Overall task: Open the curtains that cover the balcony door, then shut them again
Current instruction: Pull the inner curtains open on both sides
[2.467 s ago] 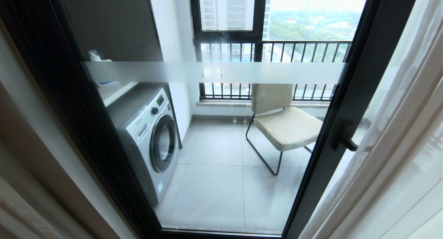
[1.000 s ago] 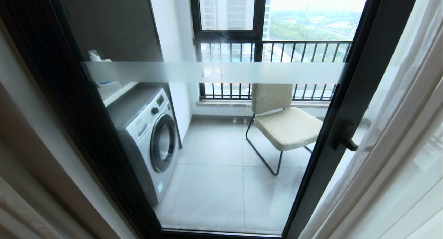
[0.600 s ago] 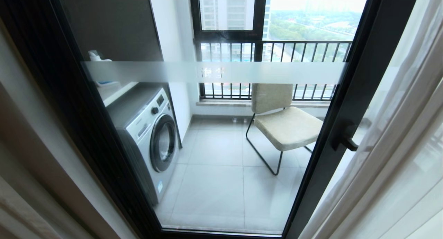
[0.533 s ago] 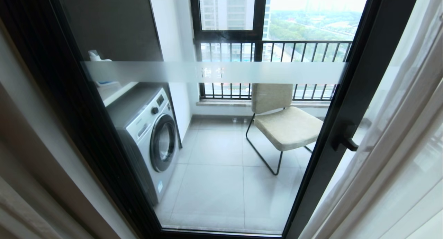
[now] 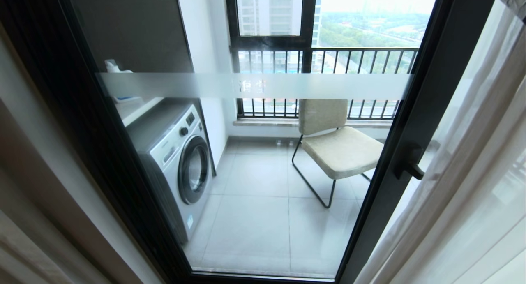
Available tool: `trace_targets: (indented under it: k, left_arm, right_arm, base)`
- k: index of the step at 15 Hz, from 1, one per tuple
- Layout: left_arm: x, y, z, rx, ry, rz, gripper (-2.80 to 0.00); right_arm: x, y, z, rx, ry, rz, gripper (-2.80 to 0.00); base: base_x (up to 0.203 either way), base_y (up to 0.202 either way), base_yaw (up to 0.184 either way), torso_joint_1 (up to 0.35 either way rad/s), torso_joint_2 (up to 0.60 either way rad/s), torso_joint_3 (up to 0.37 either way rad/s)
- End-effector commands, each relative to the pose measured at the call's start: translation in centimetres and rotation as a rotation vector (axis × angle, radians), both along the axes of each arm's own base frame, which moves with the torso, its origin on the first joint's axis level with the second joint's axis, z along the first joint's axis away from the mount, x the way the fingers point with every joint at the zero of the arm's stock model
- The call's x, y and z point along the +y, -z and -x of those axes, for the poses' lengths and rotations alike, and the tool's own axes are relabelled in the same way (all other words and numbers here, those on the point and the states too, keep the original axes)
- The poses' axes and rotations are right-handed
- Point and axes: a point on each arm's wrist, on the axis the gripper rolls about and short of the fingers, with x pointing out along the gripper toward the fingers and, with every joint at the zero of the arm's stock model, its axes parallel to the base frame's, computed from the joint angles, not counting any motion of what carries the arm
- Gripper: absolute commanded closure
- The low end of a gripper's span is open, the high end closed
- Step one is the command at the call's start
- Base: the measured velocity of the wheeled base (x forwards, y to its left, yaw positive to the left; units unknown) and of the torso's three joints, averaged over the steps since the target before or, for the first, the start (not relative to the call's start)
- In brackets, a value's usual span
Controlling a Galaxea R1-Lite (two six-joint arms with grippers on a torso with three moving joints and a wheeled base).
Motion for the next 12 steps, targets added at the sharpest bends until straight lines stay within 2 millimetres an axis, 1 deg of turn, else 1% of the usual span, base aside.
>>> trace_targets:
  k: [1, 5, 12]
  left_arm:
    - [0.0, 0.0, 0.0, -0.001, 0.0, 0.0, 0.0]
    - [0.0, 0.0, 0.0, -0.001, 0.0, 0.0, 0.0]
    - [0.0, 0.0, 0.0, -0.001, -0.001, 0.0, 0.0]
  right_arm:
    - [-0.2, 0.5, -2.0, 0.021, 0.003, 0.001, -2.8]
    - [-0.2, 0.3, -3.5, -0.023, -0.003, -0.003, -2.8]
    - [-0.2, 0.4, -4.5, -0.049, -0.001, -0.002, -2.8]
  base:
    - [0.0, 0.0, 0.0, 0.0, 0.0, 0.0]
    - [0.0, 0.0, 0.0, 0.0, 0.0, 0.0]
    - [0.0, 0.0, 0.0, 0.0, 0.0, 0.0]
